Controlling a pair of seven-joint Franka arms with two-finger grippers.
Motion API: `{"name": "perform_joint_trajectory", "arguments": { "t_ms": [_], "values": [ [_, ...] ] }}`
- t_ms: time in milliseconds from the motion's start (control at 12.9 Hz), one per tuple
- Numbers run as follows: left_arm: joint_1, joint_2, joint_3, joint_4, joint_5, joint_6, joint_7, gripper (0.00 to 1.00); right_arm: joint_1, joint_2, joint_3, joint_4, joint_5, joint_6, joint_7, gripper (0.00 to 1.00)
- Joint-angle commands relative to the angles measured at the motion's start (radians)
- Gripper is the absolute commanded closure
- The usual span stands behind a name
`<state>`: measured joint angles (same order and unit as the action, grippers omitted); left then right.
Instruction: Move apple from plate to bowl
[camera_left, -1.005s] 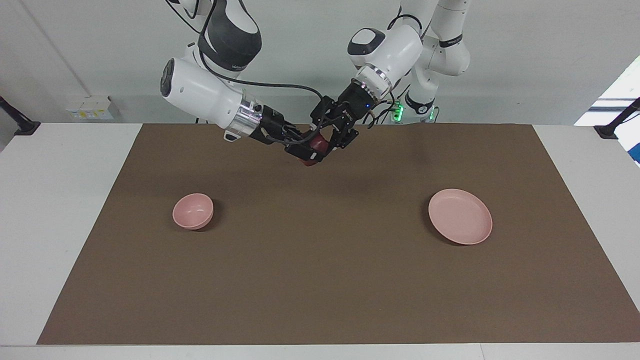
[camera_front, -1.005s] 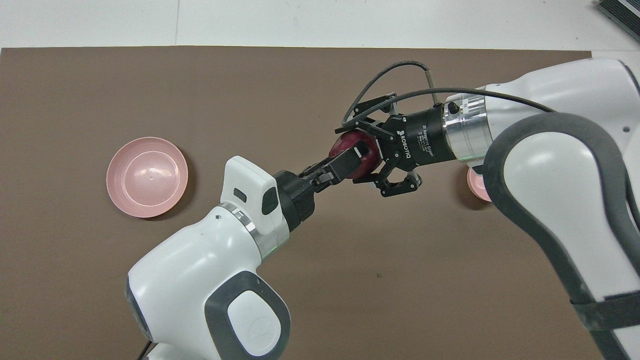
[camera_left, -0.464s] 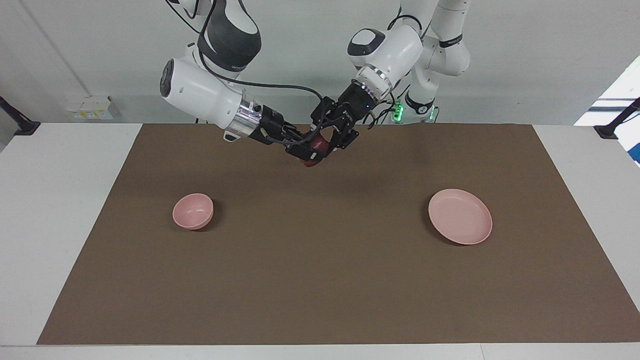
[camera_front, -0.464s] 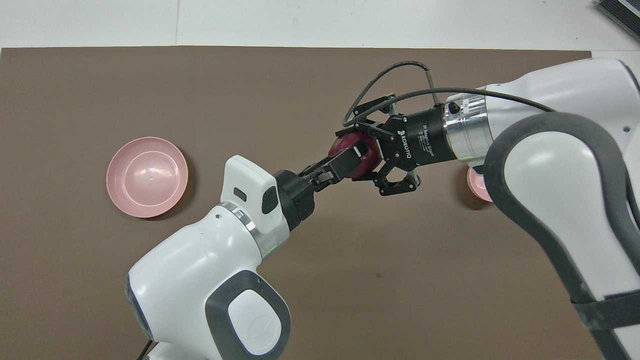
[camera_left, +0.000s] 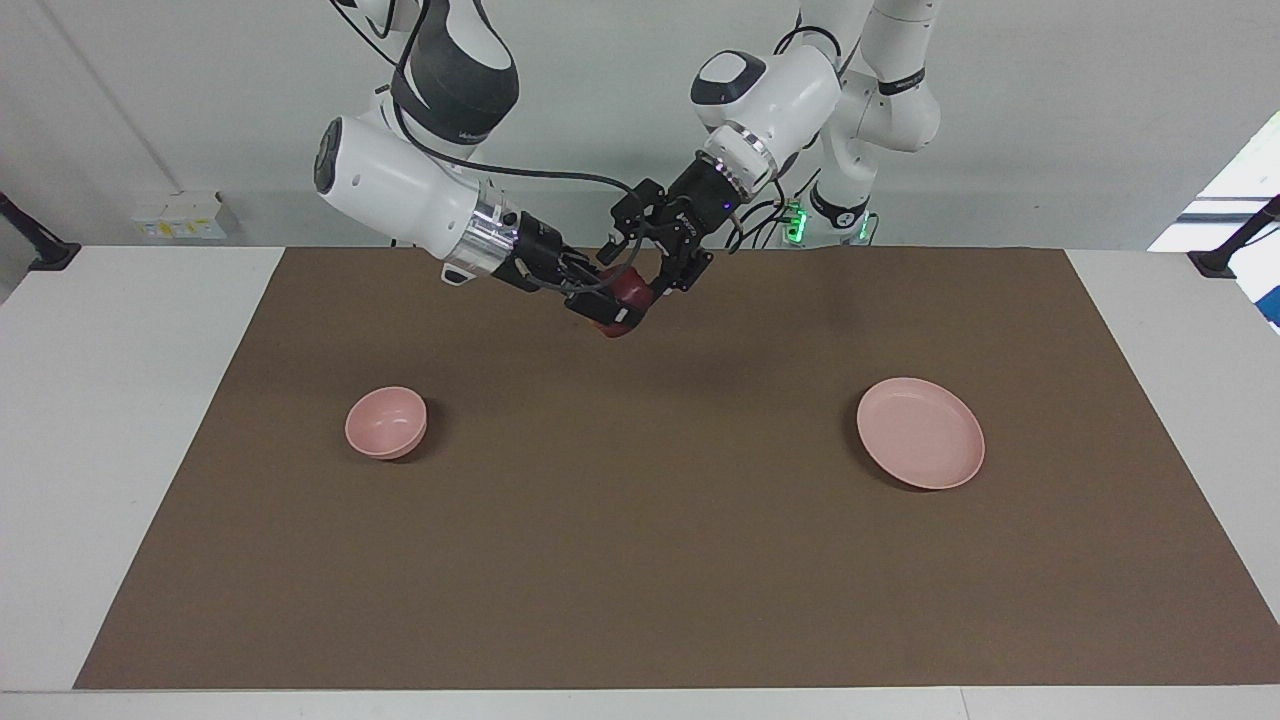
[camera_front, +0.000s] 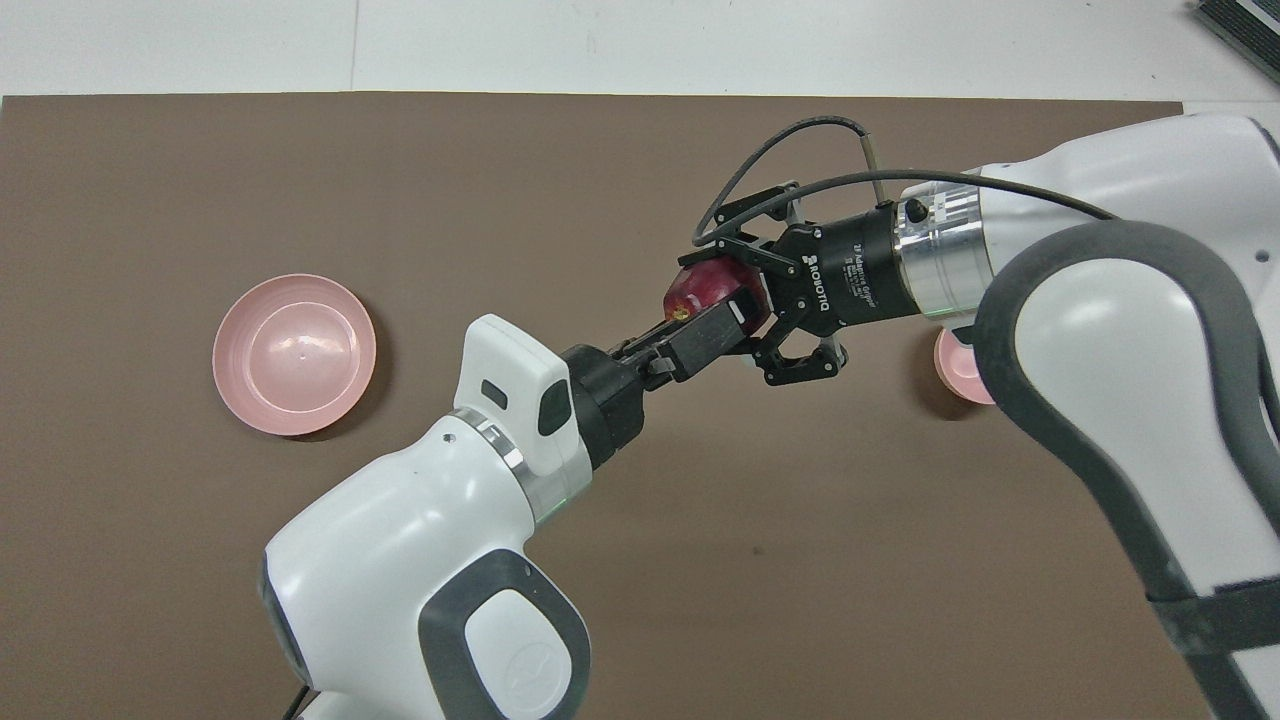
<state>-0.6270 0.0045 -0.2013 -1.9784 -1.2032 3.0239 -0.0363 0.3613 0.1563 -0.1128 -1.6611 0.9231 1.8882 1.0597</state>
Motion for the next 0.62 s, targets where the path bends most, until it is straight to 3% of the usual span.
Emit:
{"name": "perform_joint_trajectory", "arguments": {
  "t_ms": [0, 309, 541],
  "values": [
    [0.004, 0.006, 0.01, 0.018, 0.008, -0.037, 0.01, 0.0, -0.013, -0.001, 0.001, 0.007, -0.015, 0.0, -0.006, 1.0],
    [0.11, 0.003, 0.019, 0.007, 0.022, -0.201, 0.009, 0.0, -0.019, -0.011, -0.01, 0.007, -0.053, -0.006, -0.035, 1.0],
    [0.255, 0.002, 0.02, 0.007, 0.181, -0.452, 0.007, 0.0, -0.079, -0.026, -0.013, 0.007, -0.087, -0.04, -0.081, 1.0]
  ]
}}
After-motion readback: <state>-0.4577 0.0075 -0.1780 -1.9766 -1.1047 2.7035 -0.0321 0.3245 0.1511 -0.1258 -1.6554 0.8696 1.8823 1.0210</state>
